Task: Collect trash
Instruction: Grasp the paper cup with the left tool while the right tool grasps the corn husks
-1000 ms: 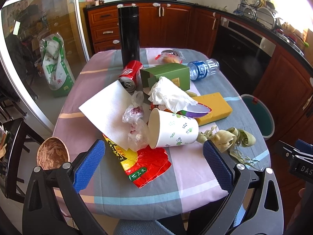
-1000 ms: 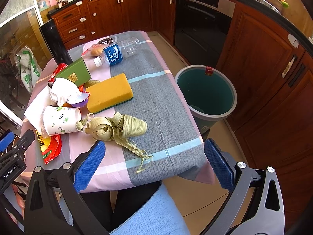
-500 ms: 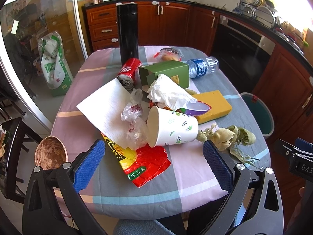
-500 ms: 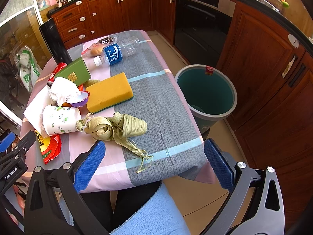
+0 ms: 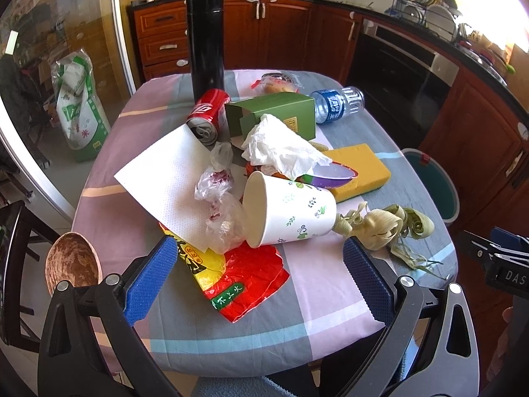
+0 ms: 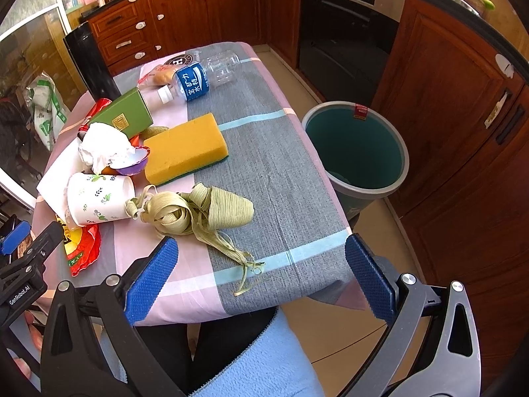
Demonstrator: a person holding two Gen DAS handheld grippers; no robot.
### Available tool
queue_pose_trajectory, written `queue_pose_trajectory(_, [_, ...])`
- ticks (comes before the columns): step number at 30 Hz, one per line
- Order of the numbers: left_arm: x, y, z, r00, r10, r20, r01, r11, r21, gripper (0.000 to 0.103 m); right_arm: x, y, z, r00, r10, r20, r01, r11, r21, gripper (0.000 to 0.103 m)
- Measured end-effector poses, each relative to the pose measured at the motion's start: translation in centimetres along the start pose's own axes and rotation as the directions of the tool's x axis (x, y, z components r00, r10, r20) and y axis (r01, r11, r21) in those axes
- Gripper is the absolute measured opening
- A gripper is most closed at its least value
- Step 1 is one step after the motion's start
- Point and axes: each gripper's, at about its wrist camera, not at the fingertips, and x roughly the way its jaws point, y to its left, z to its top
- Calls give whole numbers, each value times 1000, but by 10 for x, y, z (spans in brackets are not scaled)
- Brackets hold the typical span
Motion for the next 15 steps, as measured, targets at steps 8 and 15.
queue_pose_trajectory(8, [26, 10, 0, 998, -42, -47, 46, 996, 79, 100, 34, 2, -1, 998, 64, -28, -65, 998, -10, 97])
queue_pose_trajectory(15, [37, 20, 8, 996, -53, -70, 60, 992, 109, 100, 80, 5, 14, 988, 132, -83, -131, 991, 10, 97])
